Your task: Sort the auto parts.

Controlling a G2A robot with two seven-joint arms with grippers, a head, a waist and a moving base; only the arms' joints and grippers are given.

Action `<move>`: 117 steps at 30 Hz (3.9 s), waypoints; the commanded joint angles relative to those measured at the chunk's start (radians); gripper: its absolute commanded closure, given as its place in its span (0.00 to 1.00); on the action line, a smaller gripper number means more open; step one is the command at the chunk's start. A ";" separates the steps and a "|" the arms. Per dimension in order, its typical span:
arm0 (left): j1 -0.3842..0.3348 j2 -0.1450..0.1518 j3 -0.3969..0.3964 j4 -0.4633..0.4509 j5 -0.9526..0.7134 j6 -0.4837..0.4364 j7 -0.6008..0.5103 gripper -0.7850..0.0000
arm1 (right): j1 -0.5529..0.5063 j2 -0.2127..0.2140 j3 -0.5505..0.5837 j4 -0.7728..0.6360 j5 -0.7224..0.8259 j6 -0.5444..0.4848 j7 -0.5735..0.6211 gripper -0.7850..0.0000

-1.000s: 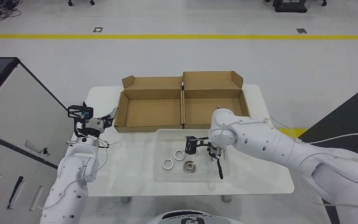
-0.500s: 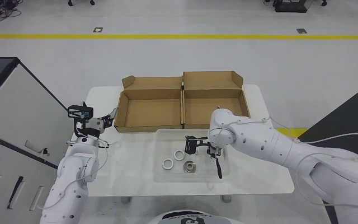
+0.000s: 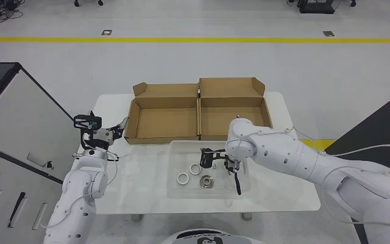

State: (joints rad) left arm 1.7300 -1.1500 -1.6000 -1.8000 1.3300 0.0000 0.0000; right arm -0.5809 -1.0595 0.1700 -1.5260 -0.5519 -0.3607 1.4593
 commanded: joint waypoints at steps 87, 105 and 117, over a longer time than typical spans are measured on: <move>0.000 0.000 0.000 0.000 0.000 0.000 0.000 0.00 | -0.350 0.384 0.720 -0.247 0.864 -0.652 -0.651 1.00; 0.000 0.000 0.000 0.000 0.000 0.000 0.000 0.00 | -0.212 0.337 0.761 -0.249 1.179 -0.652 -0.687 1.00; 0.000 0.000 0.000 0.000 0.000 0.000 0.000 0.00 | -0.004 0.230 0.663 -0.262 1.491 -0.652 -0.651 1.00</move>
State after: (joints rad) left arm 1.7300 -1.1500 -1.6000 -1.8000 1.3300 0.0000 0.0000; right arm -0.5968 -0.8206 0.8415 -1.7864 0.9150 -1.0123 0.8079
